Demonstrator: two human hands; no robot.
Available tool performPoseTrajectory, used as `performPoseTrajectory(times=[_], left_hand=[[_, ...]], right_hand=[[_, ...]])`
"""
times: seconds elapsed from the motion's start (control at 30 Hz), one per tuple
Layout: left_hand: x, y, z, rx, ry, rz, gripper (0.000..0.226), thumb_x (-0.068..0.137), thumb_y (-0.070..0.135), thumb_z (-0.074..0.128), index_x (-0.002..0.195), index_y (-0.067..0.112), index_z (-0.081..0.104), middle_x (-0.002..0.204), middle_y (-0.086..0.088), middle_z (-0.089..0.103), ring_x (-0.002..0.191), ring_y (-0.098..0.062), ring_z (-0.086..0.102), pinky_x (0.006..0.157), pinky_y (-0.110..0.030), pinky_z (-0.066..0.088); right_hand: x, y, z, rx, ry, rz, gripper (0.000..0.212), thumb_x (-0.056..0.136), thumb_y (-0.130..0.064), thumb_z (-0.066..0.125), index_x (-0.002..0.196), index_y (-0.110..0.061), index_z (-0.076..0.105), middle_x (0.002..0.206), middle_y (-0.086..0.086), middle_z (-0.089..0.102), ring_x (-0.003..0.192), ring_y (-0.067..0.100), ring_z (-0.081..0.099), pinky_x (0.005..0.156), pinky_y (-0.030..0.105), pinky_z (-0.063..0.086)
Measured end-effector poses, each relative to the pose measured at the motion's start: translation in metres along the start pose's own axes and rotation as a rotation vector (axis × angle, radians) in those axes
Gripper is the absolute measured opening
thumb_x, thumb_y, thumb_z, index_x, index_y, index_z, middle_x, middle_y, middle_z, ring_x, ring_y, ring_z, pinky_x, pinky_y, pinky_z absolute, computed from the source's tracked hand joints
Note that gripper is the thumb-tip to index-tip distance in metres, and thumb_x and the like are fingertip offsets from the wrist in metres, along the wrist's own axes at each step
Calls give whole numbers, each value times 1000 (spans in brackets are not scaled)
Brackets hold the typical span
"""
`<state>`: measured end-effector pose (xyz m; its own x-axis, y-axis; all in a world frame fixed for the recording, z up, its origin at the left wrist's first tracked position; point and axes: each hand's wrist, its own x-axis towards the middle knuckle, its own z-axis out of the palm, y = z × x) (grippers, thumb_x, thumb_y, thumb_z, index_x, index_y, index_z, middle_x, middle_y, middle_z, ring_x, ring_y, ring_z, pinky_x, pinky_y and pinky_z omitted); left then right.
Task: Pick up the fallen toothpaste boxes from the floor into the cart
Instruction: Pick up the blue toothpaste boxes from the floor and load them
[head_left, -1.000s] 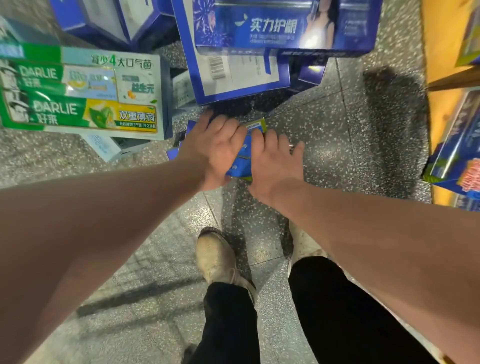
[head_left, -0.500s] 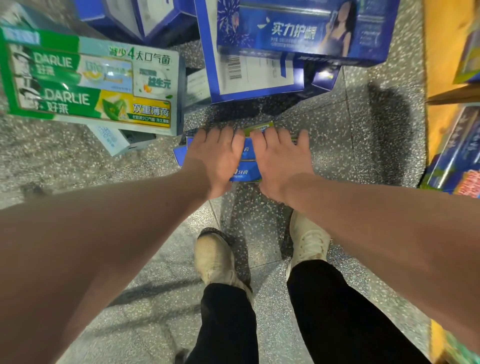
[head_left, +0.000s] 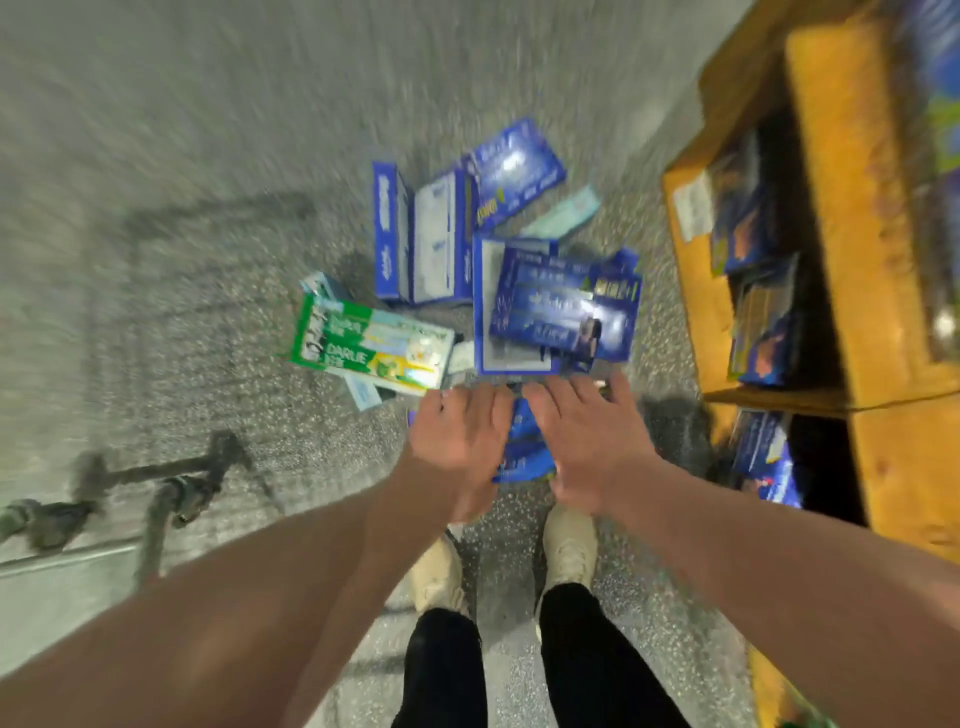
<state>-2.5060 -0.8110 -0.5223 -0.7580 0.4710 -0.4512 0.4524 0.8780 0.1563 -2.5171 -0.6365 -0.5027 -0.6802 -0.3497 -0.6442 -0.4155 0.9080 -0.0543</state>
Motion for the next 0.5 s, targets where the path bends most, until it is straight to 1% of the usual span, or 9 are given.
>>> performPoseTrajectory(times=[0.07, 0.13, 0.17, 0.23, 0.27, 0.33, 0.4, 0.5], left_hand=[[-28, 2, -71, 1, -19, -32, 77, 73, 43, 71, 134, 15, 35, 122, -4, 49, 106, -28, 51, 87, -42, 38], [-66, 3, -147, 6, -1, -59, 80, 73, 43, 71, 138, 15, 33, 126, -4, 47, 111, -28, 49, 89, -41, 36], [-87, 3, -184, -6, 32, -79, 77, 73, 43, 71, 135, 16, 35, 125, -4, 48, 111, -28, 50, 89, -41, 36], [-131, 4, -251, -36, 102, -136, 69, 70, 47, 72, 125, 21, 38, 121, -1, 49, 109, -28, 51, 88, -42, 38], [-152, 4, -280, -26, 132, -161, 70, 69, 50, 73, 123, 22, 39, 120, -2, 50, 109, -28, 52, 89, -42, 39], [-194, 5, -333, 51, 185, -202, 74, 70, 56, 72, 126, 19, 39, 121, -4, 51, 109, -29, 54, 89, -43, 40], [-235, 6, -378, 117, 265, -270, 76, 70, 58, 71, 127, 17, 41, 120, -4, 53, 108, -29, 56, 86, -42, 42], [-297, 11, -430, 165, 358, -390, 75, 68, 56, 71, 125, 17, 42, 119, -3, 54, 109, -29, 56, 87, -41, 42]], right_hand=[[-36, -4, -64, -19, 34, -15, 101, 75, -44, 71, 152, -20, 11, 146, 2, 33, 137, 26, 32, 114, 59, 17], [-77, -11, -131, -59, 93, -42, 100, 75, -46, 68, 154, -20, 11, 147, 2, 34, 136, 27, 34, 112, 59, 18], [-99, -16, -165, -75, 134, -63, 99, 75, -44, 68, 154, -20, 14, 145, 2, 36, 134, 27, 36, 111, 58, 20], [-138, -27, -226, -105, 235, -106, 93, 70, -41, 69, 150, -21, 25, 136, 1, 46, 125, 27, 45, 105, 56, 28], [-156, -34, -255, -126, 290, -130, 90, 68, -42, 71, 146, -22, 31, 130, 0, 50, 120, 26, 50, 101, 54, 31], [-189, -48, -311, -185, 405, -193, 81, 64, -46, 72, 136, -23, 41, 120, -2, 55, 110, 25, 56, 95, 50, 33], [-221, -66, -362, -232, 478, -275, 76, 64, -44, 69, 133, -25, 42, 119, -3, 55, 111, 24, 57, 93, 49, 35], [-267, -96, -424, -292, 566, -379, 77, 65, -46, 67, 134, -26, 39, 123, -3, 53, 116, 23, 53, 96, 50, 35]])
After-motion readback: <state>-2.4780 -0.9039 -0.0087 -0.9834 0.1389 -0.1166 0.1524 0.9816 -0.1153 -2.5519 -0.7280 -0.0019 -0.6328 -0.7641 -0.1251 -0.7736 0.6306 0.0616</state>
